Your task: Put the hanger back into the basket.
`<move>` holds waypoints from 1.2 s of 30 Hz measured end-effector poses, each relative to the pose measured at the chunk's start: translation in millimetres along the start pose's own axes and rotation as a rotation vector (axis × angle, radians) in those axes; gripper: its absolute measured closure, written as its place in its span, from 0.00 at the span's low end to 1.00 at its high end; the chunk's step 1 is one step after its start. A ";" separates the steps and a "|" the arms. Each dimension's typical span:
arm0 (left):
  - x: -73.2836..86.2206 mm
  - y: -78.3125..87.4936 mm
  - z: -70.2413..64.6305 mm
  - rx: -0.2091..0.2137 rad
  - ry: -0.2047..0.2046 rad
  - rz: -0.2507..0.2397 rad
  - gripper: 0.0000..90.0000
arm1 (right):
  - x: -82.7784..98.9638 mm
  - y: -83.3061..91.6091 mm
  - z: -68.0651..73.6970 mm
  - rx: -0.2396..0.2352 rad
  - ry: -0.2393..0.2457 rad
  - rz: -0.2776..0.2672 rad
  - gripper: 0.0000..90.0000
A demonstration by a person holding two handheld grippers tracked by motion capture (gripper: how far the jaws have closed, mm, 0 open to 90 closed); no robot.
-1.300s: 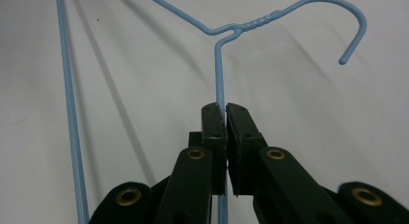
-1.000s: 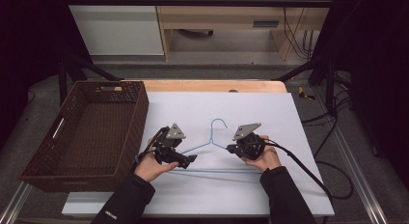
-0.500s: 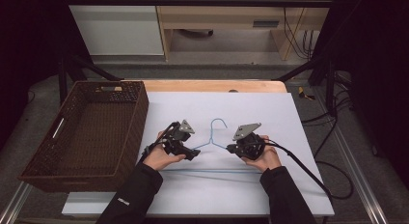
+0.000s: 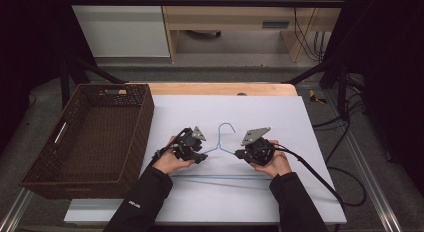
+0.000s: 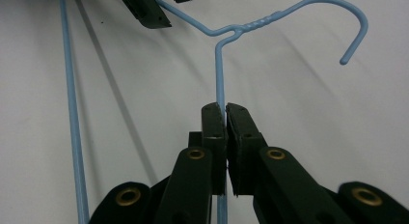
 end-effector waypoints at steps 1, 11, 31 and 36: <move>-0.2 -0.5 -0.3 -0.003 -0.004 0.003 0.68 | 0.1 0.0 0.1 0.000 0.001 0.002 0.97; -1.1 -7.2 -2.7 0.003 -0.027 0.010 0.86 | 0.2 -1.2 0.3 -0.007 0.005 0.000 0.97; -5.1 3.1 -12.1 0.041 -0.108 -0.002 0.96 | 0.3 0.8 -1.9 0.009 -0.001 0.006 0.97; -6.0 8.6 -14.0 0.046 -0.112 -0.004 0.97 | -0.2 3.0 -1.5 -0.002 -0.004 0.001 0.96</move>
Point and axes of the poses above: each handheld gripper's, and its own axes: y roughly backward along the jaws, x roughly out of its underside, z roughly to its left, the point moved 2 cm from there along -y, roughly forward along the jaws, and after that the axes turned 12 degrees about -y, right-handed, at the moved point
